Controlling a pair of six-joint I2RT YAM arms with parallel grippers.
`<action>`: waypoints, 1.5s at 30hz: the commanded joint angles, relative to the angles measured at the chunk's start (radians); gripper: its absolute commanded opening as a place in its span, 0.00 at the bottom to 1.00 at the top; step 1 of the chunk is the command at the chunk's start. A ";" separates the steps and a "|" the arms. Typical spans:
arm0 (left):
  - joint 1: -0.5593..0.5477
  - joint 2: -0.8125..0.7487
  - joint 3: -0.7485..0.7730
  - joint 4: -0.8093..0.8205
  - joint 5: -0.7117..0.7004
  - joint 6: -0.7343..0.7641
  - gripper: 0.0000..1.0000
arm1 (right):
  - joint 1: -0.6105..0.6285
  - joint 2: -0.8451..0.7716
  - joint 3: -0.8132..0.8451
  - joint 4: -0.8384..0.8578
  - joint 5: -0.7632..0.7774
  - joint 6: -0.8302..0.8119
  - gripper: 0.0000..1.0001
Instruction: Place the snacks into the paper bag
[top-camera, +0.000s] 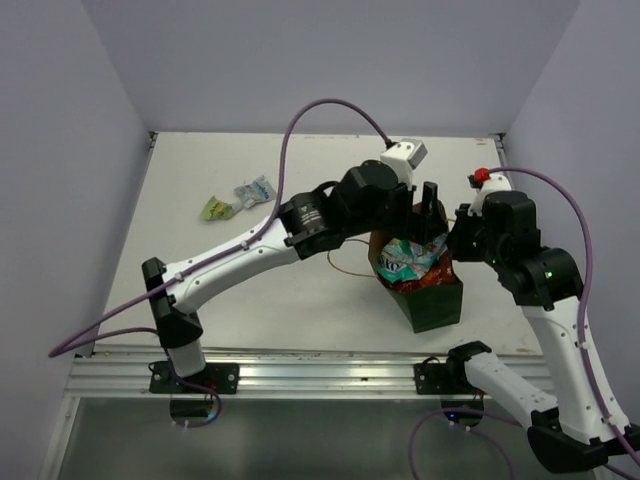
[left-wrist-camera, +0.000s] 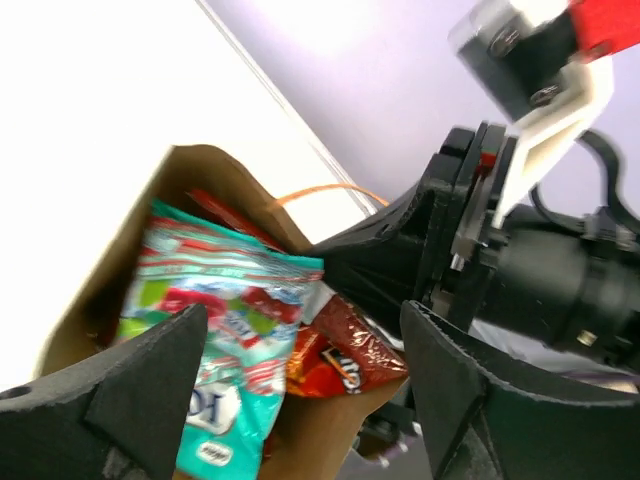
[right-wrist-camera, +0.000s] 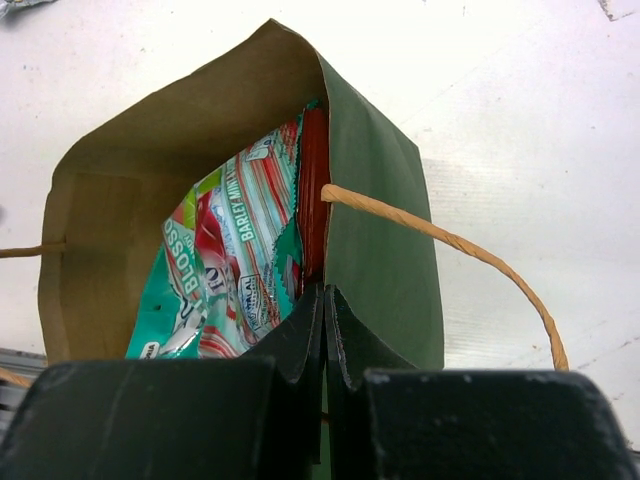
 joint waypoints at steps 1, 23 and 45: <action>-0.002 -0.139 -0.065 0.078 -0.190 0.103 0.83 | 0.002 -0.003 0.004 0.030 0.045 -0.020 0.00; 0.984 0.017 -0.596 0.110 -0.410 0.234 0.91 | 0.002 -0.020 0.024 -0.007 0.042 -0.028 0.00; 1.033 0.267 -0.594 0.088 -0.374 0.281 0.01 | 0.002 -0.019 0.053 -0.018 0.030 -0.011 0.00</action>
